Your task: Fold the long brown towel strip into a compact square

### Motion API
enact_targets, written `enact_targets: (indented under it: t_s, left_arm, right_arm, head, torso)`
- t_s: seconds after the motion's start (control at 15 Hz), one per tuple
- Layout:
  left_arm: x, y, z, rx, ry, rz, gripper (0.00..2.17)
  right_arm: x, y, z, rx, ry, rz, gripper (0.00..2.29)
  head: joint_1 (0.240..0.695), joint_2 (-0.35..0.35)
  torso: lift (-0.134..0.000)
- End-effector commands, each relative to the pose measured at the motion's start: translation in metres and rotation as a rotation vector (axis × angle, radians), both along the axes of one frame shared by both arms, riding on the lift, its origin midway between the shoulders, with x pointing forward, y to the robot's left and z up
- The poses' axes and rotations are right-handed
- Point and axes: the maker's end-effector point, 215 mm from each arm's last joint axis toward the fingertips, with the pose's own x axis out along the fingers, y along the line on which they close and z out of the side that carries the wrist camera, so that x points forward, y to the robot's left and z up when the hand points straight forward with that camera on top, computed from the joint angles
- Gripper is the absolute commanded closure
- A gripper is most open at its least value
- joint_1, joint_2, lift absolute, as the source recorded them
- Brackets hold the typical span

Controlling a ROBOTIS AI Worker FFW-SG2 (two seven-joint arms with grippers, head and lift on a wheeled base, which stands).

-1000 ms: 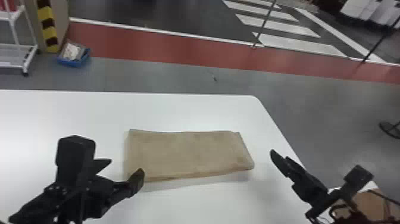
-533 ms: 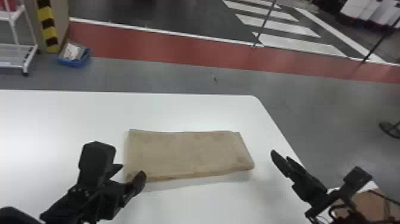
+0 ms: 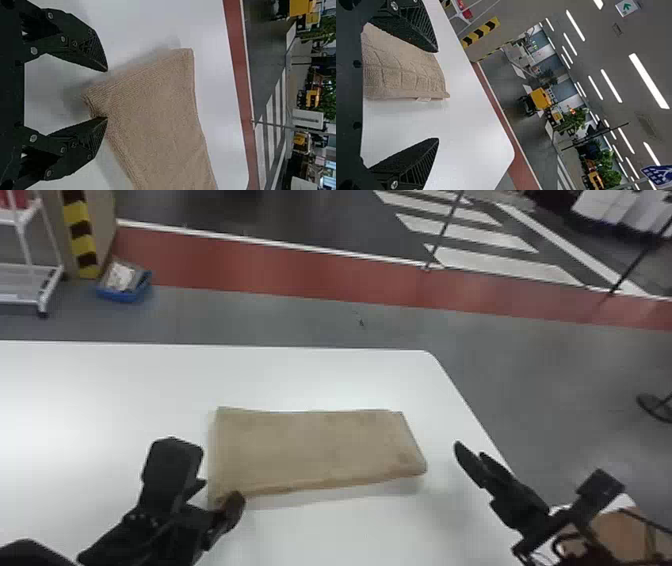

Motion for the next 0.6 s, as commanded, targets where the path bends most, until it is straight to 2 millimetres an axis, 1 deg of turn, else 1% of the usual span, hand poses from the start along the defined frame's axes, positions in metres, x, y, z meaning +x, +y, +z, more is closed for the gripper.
enact_targets:
  t_s: [0.0,0.13,0.27,0.33,0.47,0.53]
  left_arm:
    - [-0.007,-0.006,-0.001,0.002,0.011,-0.016,0.54]
    - [-0.010,-0.004,-0.007,0.018,0.028,-0.019,1.08]
    - [-0.008,0.000,-0.002,0.029,0.017,-0.007,1.51]
    - [-0.006,0.001,0.004,0.030,0.003,-0.002,1.64]
    - [-0.007,0.006,0.012,0.025,-0.002,0.004,1.64]
    - [-0.004,0.013,0.019,0.021,-0.014,0.015,1.63]
  right_arm:
    - [-0.001,-0.001,-0.001,0.000,0.003,-0.001,0.09]
    - [-0.002,-0.001,-0.001,0.004,0.002,-0.001,0.09]
    - [-0.003,0.001,-0.001,0.009,0.002,0.005,0.09]
    - [-0.002,0.001,0.000,0.007,0.001,0.006,0.09]
    - [-0.001,0.004,0.001,0.007,-0.001,0.011,0.09]
    - [-0.001,0.006,0.002,0.008,0.000,0.015,0.09]
  head:
    - [0.695,-0.350]
    - [0.695,-0.350]
    - [0.695,-0.350]
    - [0.695,-0.350]
    - [0.695,-0.350]
    - [0.695,-0.350]
  torso:
    - [-0.124]
    - [-0.124]
    - [-0.124]
    - [-0.124]
    - [-0.124]
    - [-0.124]
